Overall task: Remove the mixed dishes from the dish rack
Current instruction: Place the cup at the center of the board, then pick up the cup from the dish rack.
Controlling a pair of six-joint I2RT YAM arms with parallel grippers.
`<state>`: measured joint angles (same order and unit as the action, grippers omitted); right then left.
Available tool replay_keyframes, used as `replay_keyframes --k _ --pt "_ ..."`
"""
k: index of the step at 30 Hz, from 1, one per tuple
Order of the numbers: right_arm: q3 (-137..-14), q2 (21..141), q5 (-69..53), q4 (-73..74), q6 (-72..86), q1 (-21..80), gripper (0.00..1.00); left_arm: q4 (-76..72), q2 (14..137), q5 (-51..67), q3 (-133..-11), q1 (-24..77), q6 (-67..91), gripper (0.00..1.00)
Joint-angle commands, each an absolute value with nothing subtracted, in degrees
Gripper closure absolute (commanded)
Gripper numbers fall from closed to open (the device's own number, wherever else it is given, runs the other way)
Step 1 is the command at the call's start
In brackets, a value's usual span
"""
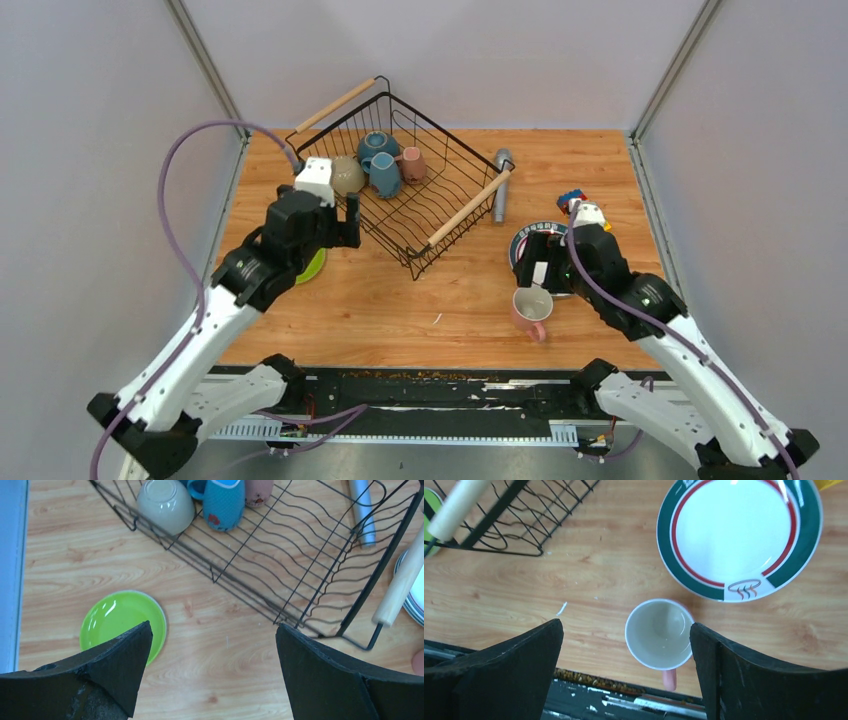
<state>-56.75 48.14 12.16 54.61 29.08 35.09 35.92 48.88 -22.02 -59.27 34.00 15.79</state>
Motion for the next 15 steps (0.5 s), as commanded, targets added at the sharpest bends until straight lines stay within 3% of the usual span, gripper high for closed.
replay_keyframes --k 1,7,15 --pt "-54.22 40.87 18.14 47.60 25.15 35.33 0.00 32.87 58.96 -20.49 -68.81 32.76 12.09 0.00" --pt "-49.49 30.65 25.36 43.05 22.05 35.33 0.00 32.03 72.85 -16.90 -77.97 27.71 18.98 0.00" --pt "-44.49 21.46 29.76 38.79 17.21 35.33 0.00 36.79 95.83 -23.75 -94.87 26.16 34.79 0.00"
